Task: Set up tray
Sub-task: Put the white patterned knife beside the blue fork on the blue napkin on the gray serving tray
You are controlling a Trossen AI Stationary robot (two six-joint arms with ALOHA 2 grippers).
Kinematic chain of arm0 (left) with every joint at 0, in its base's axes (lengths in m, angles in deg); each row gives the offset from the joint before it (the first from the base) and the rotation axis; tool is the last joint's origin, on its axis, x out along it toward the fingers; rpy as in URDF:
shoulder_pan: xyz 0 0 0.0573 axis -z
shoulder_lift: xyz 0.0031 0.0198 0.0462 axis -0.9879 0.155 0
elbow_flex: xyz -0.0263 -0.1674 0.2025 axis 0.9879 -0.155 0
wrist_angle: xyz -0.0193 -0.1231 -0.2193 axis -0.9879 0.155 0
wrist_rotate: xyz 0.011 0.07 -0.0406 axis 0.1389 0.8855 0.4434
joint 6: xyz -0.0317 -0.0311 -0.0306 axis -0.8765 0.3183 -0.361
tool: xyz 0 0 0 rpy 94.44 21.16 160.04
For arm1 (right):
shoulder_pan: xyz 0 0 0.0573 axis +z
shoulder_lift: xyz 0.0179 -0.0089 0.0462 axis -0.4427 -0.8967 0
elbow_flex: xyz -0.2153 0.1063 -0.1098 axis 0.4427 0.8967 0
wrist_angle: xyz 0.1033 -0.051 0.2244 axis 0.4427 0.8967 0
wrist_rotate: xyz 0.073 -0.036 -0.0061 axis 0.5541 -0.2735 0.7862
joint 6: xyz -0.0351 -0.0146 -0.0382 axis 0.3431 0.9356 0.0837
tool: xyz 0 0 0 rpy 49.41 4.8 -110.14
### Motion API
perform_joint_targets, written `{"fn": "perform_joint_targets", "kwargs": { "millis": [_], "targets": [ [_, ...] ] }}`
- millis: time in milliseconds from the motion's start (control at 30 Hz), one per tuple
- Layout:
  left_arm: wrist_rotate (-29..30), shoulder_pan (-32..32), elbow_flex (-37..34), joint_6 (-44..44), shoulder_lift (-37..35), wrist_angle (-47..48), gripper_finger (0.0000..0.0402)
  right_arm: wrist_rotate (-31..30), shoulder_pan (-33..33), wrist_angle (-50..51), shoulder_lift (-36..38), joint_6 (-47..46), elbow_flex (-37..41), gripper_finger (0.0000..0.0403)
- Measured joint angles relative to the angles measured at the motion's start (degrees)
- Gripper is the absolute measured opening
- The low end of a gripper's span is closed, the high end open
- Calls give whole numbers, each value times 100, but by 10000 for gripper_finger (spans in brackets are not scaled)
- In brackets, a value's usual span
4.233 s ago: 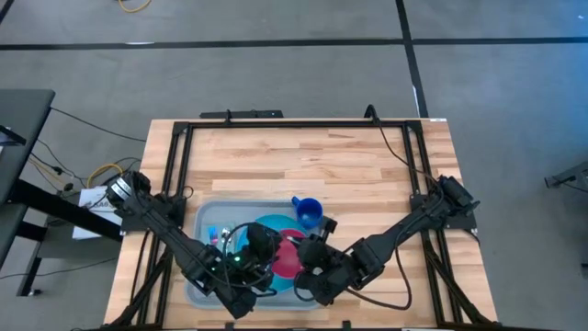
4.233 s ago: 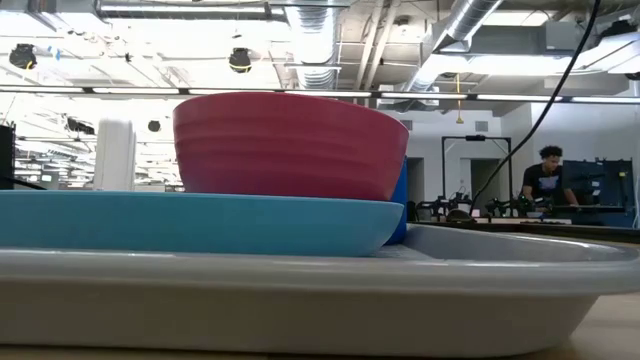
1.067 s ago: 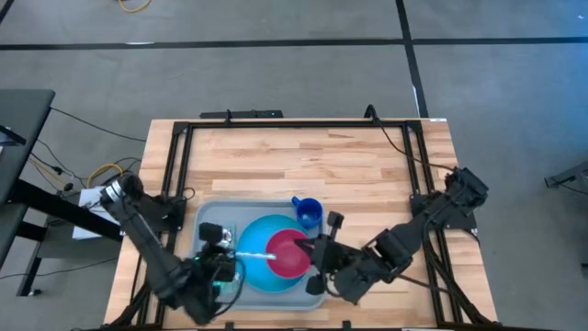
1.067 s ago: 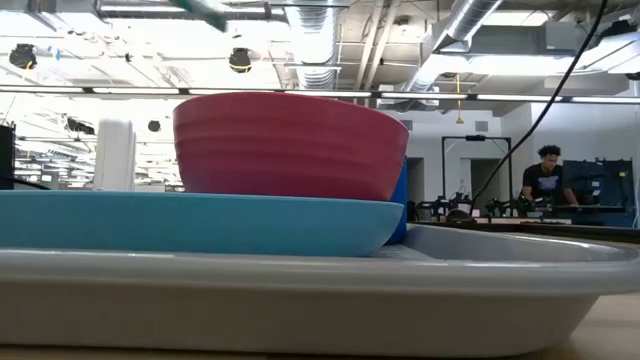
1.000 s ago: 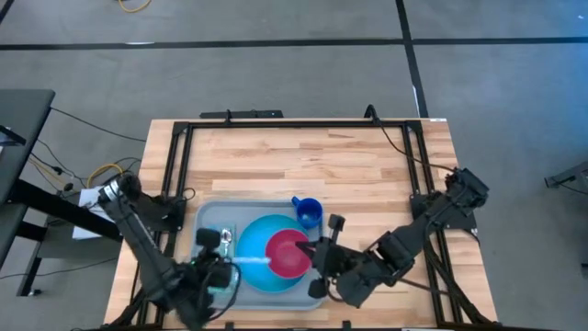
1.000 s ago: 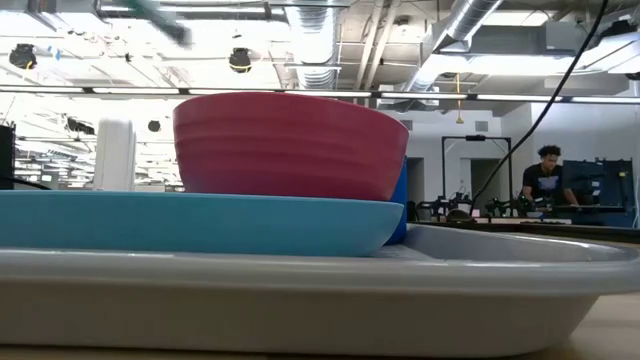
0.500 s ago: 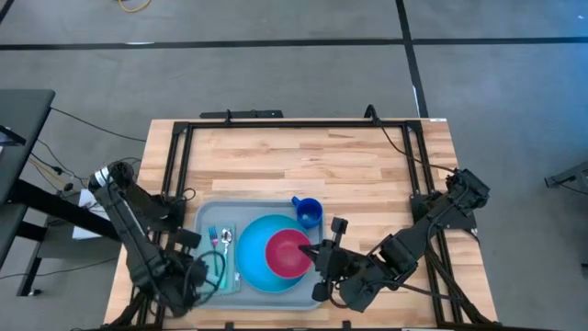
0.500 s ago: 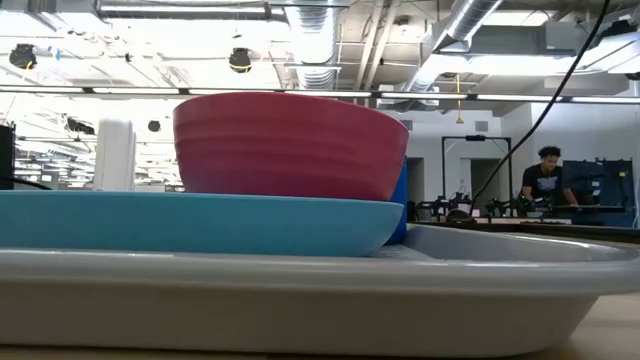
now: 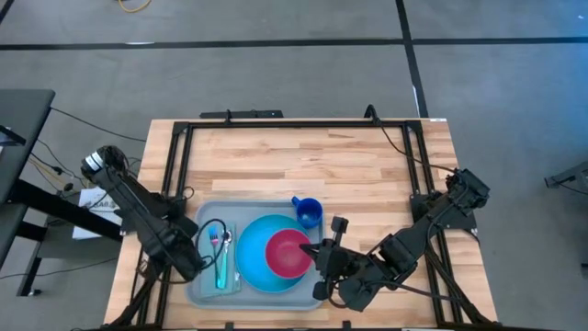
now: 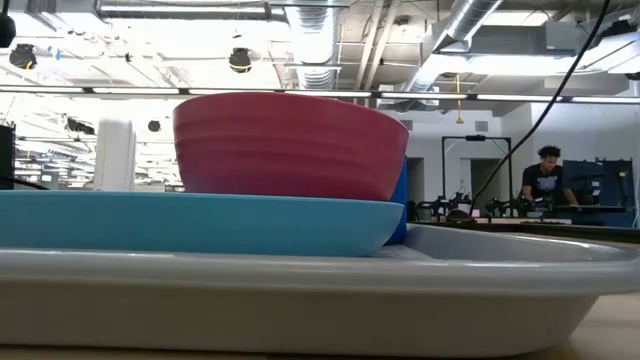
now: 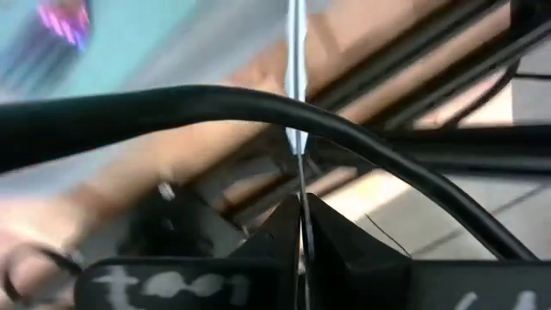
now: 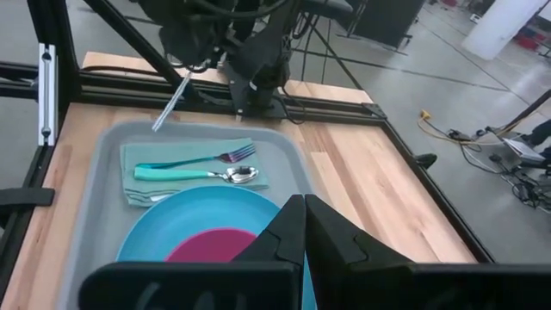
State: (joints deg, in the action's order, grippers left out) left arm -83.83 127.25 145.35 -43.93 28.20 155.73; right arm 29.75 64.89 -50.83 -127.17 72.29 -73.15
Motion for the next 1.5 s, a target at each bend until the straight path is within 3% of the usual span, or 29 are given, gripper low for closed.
{"fn": "perform_joint_targets", "kwargs": {
  "millis": [133,233,533,833,1233,1500],
  "targets": [
    [265,-171,71,377,5,-548,0,-6,-64,2,0,0,0,1],
    [-32,-387,98,575,14,-672,0,-2,-136,2,0,-1,0,0],
    [-129,-1033,93,1367,196,-1175,0,7,-242,4,-2,-2,0,1],
    [-267,-1467,39,2103,814,-689,0,10,-234,251,-4,-172,0,1],
    [939,-1743,39,1758,1190,-788,0,9,-234,656,-4,-465,2,1],
    [1127,-1820,39,779,1190,-755,34,11,-234,686,-4,-507,2,1]
  ]
}}
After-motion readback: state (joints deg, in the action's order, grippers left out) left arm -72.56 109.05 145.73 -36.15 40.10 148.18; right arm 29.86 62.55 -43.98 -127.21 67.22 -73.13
